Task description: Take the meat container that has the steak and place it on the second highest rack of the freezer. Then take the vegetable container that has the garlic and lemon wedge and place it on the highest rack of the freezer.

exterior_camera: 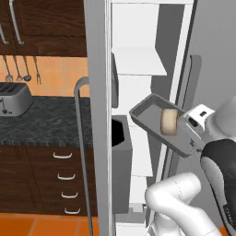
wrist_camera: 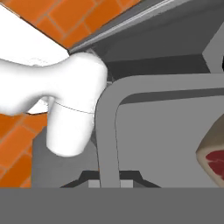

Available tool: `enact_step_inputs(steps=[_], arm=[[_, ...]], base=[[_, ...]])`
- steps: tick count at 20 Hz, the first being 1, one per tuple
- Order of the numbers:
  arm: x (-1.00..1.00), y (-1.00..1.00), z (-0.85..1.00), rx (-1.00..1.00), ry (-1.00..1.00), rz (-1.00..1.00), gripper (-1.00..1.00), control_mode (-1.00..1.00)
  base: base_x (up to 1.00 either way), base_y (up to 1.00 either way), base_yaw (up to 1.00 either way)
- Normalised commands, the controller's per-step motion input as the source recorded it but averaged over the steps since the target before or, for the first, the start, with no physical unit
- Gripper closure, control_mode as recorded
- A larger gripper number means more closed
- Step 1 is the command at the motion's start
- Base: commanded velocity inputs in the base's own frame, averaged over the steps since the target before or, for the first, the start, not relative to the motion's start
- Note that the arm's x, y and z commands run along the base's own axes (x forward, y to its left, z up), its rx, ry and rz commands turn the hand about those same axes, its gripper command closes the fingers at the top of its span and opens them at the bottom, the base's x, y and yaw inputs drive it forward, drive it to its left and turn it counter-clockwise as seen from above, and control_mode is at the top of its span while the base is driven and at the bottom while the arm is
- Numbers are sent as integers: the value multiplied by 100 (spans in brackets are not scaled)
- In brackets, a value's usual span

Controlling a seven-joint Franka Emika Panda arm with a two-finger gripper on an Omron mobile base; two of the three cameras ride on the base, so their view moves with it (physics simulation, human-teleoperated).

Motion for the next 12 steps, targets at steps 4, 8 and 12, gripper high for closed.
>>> enact_step_inputs(steps=[4, 8, 12], arm=[[64, 30, 0, 7, 0, -40, 100, -100], [60, 3, 0, 22, -4, -21, 100, -100], [83, 1, -1, 32, -2, 3, 100, -100]], base=[[0, 0, 0], [0, 0, 0], [0, 0, 0]])
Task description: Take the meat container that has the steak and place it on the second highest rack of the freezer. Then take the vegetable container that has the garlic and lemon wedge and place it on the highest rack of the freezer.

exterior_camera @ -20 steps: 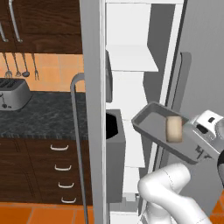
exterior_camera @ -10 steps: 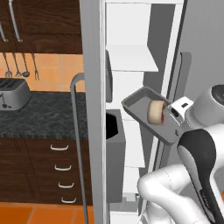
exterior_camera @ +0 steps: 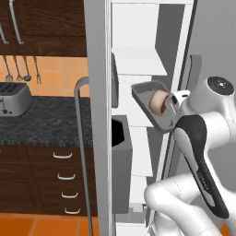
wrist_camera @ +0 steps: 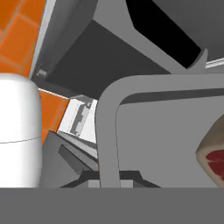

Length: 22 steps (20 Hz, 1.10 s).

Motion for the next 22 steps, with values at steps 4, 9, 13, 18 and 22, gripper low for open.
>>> enact_step_inputs(steps=[4, 9, 13, 18, 22], arm=[[59, 24, -28, 25, -6, 1, 100, -100], [74, 51, -38, 3, 4, 0, 100, -100], [72, 0, 0, 10, 12, 3, 100, -100], [94, 6, -6, 3, 11, 0, 100, -100], [94, 7, -29, 0, 15, 0, 100, -100]], base=[[0, 0, 0], [0, 0, 0], [0, 0, 0], [0, 0, 0], [0, 0, 0]])
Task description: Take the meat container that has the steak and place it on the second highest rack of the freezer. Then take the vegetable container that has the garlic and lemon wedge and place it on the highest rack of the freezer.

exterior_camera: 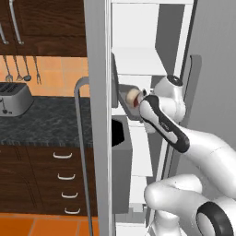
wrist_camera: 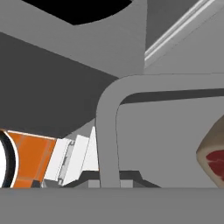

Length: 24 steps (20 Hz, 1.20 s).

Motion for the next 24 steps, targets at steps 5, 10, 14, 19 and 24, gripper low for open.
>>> enact_step_inputs(steps=[5, 10, 14, 19, 24], arm=[[77, 0, -42, 0, 6, 0, 100, -100], [91, 0, -25, 0, 5, 0, 100, -100], [98, 2, -24, 0, 3, 0, 100, -100], [48, 13, -50, -3, 0, 0, 100, -100], [74, 0, -35, 0, 0, -1, 100, -100]], base=[[0, 0, 0], [0, 0, 0], [0, 0, 0], [0, 0, 0], [0, 0, 0]])
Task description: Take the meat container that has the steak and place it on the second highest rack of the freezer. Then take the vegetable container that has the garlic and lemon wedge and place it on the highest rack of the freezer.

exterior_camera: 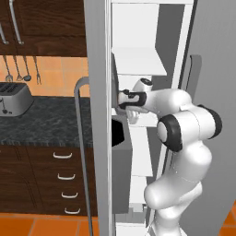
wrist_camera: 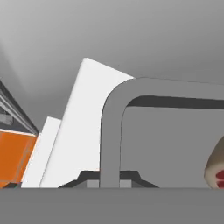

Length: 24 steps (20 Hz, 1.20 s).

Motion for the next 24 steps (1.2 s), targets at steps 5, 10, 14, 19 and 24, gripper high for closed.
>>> enact_step_inputs(steps=[5, 10, 14, 19, 24], arm=[[93, 0, -48, 0, 0, 0, 100, -100], [47, 0, -21, 0, -5, 0, -100, -100], [-32, 3, 0, 0, -32, -2, -100, -100], [-60, 14, -16, 0, -42, -7, -100, -100], [-78, 4, 18, 0, -58, 0, -100, -100]], base=[[0, 0, 0], [0, 0, 0], [0, 0, 0], [0, 0, 0], [0, 0, 0]])
